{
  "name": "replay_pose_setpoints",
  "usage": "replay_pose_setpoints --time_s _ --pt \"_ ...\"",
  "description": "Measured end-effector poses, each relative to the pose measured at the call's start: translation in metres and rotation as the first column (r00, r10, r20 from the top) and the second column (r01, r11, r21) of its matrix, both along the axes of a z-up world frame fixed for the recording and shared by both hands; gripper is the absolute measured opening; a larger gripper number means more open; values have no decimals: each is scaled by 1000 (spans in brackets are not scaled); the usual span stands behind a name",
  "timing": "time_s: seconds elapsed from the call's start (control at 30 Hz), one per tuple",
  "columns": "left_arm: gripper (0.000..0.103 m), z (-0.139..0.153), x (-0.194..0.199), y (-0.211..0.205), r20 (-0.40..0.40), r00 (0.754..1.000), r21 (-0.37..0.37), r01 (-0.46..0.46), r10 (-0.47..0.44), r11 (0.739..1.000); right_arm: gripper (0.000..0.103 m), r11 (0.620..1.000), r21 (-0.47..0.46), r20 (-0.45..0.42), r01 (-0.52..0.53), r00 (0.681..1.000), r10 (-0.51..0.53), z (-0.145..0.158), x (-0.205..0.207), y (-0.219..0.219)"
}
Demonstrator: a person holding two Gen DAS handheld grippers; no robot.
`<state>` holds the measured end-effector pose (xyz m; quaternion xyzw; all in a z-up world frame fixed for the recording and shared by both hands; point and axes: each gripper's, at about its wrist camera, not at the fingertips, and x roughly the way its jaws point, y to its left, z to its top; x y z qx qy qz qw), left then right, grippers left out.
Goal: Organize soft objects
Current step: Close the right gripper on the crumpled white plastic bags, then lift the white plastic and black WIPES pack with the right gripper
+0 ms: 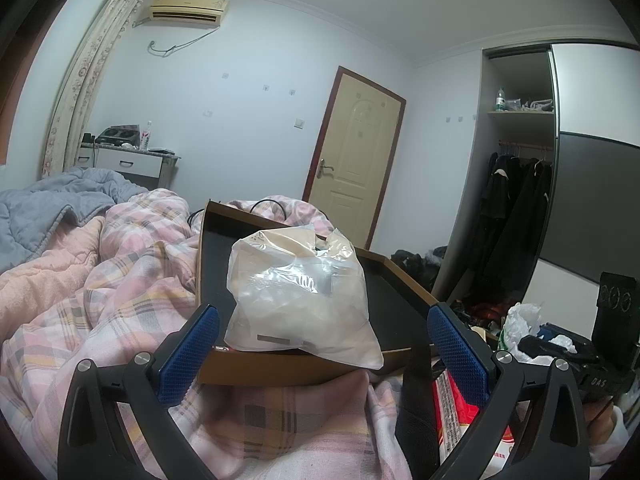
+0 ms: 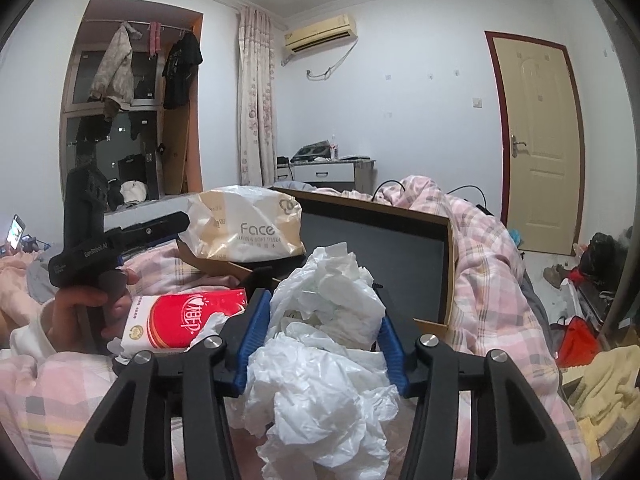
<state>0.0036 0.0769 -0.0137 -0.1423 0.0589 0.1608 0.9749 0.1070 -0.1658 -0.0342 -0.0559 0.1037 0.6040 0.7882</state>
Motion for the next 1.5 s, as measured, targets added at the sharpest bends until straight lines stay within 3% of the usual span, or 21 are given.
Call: replay_pose_setpoints --time_s 0.2,0.33,0.5,0.63,0.87,1.0,1.2,1.37,1.5 --pt "103 0 0 0 0 1000 0 0 0 1000 48 998 54 -8 13 1000 -13 6 1 -6" --pt "103 0 0 -1 1 1000 0 0 0 1000 48 995 99 -61 12 998 -6 16 9 -4" --pt "103 0 1 0 0 1000 0 0 0 1000 48 991 132 -130 16 992 2 36 27 11" --pt "103 0 1 0 1 1000 0 0 0 1000 48 992 120 -131 38 991 -22 46 38 34" --pt "103 0 0 0 0 1000 0 0 0 1000 48 993 71 -243 89 968 -70 13 53 62" --pt "103 0 0 0 0 1000 -1 0 0 1000 49 992 61 -298 112 950 -89 9 60 55" --pt "103 0 0 0 1 1000 -1 0 0 1000 64 986 87 -336 144 936 -107 13 61 44" --pt "103 0 0 0 0 1000 -1 0 0 1000 100 982 65 -290 179 945 -153 18 56 51" --pt "103 0 1 0 0 1000 -1 0 0 1000 102 974 82 -209 213 959 -192 23 43 48"
